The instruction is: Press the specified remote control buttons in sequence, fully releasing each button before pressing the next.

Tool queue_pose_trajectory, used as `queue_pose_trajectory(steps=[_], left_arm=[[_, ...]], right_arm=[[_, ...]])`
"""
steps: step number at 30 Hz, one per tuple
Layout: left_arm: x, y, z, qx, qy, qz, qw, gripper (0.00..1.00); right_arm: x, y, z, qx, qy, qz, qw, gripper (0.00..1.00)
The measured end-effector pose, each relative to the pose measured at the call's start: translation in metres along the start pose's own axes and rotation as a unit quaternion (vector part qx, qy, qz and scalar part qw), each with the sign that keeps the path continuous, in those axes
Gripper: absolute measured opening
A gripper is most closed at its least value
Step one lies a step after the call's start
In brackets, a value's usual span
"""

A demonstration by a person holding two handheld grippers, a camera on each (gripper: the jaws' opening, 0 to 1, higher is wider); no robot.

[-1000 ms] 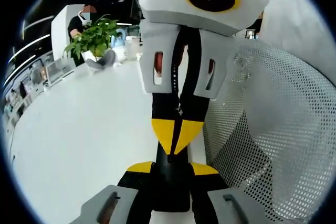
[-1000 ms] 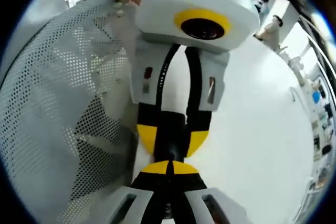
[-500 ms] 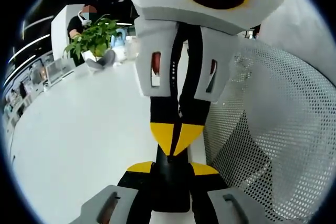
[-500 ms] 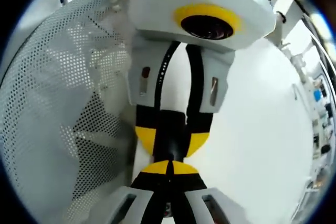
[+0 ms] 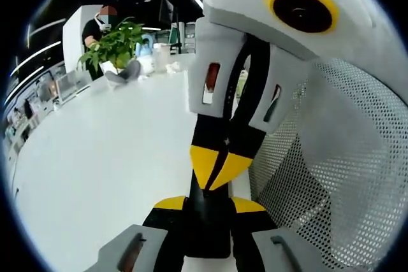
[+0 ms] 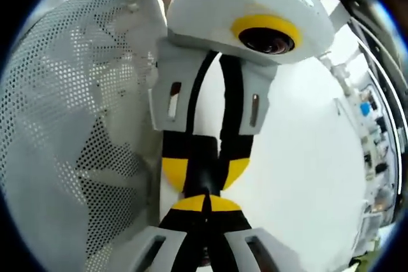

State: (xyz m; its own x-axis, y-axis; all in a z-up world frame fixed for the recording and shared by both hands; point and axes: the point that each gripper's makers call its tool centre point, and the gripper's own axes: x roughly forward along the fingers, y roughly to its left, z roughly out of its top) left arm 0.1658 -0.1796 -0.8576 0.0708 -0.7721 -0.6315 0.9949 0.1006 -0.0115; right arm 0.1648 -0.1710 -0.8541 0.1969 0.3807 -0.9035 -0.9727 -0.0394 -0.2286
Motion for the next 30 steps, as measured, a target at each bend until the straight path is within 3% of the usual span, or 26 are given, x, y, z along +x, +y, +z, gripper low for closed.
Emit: queue_pose_trajectory(steps=[6,12,16,20,30], left_arm=[[0.000,0.000,0.000,0.000,0.000,0.000,1.0000,0.25],[0.000,0.000,0.000,0.000,-0.001,0.000,1.0000,0.25],[-0.001,0.000,0.000,0.000,-0.001,0.001,1.0000,0.25],[-0.001,0.000,0.000,0.000,-0.002,0.000,1.0000,0.25],[-0.001,0.000,0.000,-0.004,-0.003,0.003,1.0000,0.25]], right_arm=[[-0.002,-0.002,0.000,0.058,-0.037,-0.006,0.9976,0.00],[-0.003,-0.001,0.001,0.066,-0.057,-0.011,0.9961,0.00],[-0.003,0.004,0.012,0.093,-0.088,0.013,0.9917,0.00],[-0.001,0.001,0.008,0.071,-0.073,0.001,0.9948,0.00],[0.000,0.000,0.008,0.066,-0.069,0.028,0.9950,0.00]])
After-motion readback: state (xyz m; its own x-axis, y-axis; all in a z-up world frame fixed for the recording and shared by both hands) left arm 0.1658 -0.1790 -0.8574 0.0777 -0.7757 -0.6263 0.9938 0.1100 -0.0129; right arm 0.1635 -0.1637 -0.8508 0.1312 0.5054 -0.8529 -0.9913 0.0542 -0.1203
